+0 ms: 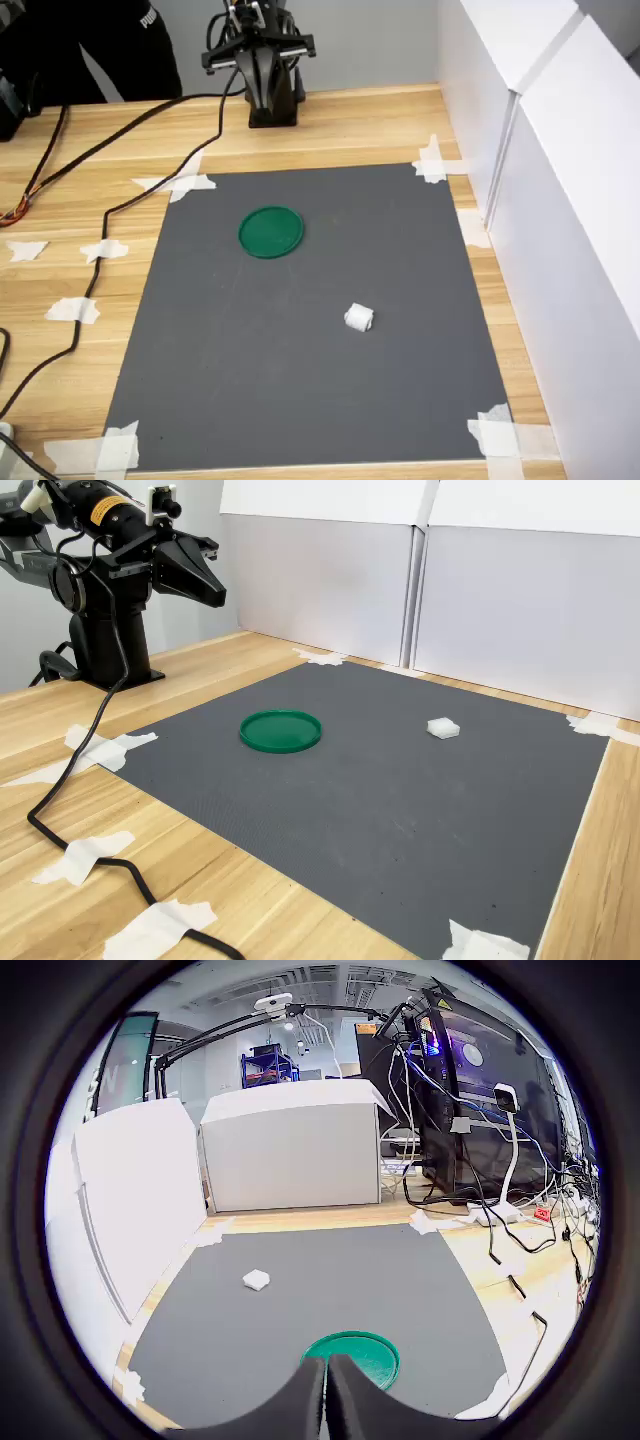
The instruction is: Grasp a white terminal and put it on the green lid.
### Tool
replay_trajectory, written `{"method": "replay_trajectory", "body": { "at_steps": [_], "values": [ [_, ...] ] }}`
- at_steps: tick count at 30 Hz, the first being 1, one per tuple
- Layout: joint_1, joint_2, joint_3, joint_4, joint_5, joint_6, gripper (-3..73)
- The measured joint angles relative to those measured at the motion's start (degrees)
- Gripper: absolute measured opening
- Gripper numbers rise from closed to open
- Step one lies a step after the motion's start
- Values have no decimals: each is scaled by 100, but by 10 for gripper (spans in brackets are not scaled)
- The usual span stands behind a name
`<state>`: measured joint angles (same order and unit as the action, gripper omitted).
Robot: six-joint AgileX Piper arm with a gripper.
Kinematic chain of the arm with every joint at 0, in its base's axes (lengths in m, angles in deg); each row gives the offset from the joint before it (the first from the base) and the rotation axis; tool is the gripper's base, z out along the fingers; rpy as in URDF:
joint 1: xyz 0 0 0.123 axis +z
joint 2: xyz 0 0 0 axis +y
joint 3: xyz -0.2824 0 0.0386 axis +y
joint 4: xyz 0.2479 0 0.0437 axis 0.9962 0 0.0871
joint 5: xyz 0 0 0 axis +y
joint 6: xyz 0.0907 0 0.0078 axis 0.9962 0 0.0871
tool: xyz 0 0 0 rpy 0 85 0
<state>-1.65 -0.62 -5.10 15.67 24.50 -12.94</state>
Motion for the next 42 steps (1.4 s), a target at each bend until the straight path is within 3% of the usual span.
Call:
{"method": "replay_trajectory", "body": {
  "at_steps": [30, 42],
  "values": [
    [0, 50, -13, 0, 0, -53, -16],
    [0, 2086, -1069, 0, 15, -96, -16]
  ]
}}
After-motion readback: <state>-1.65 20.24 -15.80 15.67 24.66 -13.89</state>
